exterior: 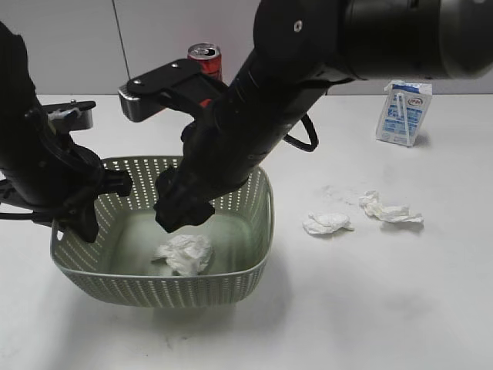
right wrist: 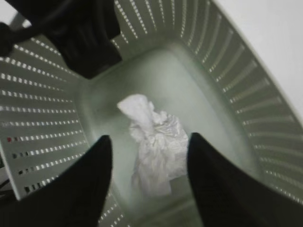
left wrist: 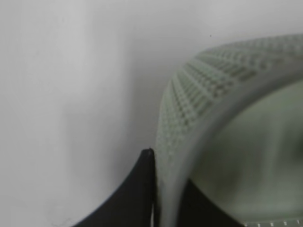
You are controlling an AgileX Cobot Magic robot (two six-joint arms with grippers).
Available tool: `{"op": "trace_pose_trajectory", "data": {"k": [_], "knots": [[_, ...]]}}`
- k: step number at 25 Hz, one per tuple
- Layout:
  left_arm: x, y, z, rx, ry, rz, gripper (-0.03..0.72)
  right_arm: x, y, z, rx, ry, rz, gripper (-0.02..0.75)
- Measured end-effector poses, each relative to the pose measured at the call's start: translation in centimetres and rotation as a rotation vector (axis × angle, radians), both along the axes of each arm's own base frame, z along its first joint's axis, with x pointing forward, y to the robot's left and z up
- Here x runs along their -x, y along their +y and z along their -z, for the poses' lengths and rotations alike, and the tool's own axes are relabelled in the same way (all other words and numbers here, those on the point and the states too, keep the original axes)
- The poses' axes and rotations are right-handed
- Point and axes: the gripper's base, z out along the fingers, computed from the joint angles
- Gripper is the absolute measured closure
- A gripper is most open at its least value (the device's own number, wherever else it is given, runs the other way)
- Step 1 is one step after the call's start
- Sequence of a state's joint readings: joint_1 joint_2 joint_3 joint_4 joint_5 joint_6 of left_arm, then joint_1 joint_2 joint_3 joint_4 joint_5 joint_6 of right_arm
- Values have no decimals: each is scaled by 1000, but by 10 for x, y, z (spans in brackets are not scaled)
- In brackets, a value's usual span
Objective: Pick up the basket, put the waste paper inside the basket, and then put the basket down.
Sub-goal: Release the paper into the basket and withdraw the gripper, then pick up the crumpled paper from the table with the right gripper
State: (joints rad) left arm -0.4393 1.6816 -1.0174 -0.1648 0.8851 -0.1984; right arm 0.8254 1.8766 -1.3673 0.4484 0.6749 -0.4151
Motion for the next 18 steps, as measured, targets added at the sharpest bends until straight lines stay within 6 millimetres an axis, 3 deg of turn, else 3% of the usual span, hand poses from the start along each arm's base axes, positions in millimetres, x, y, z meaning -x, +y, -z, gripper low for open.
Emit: {"op": "trace_pose_trajectory", "data": {"k": [1, 3, 7, 11, 14, 16, 18], "knots": [[0, 0, 0, 0, 0, 0, 683, 0, 0, 4, 13, 8, -2, 220], [0, 0, 0, 0, 0, 0, 683, -3, -3, 4, 37, 15, 17, 125], [0, 0, 0, 0, 0, 0, 683, -20, -26, -29, 58, -11, 119, 120], [0, 0, 0, 0, 1, 1, 683, -54, -91, -66, 61, -6, 320, 139], [0, 0, 0, 0, 1, 1, 683, -79, -154, -50, 142, 74, 497, 145], [0, 0, 0, -1, 2, 1, 683, -87, -185, -23, 209, 123, 587, 146], [0, 0, 0, 0, 1, 1, 683, -92, -203, 6, 259, 172, 640, 153]]}}
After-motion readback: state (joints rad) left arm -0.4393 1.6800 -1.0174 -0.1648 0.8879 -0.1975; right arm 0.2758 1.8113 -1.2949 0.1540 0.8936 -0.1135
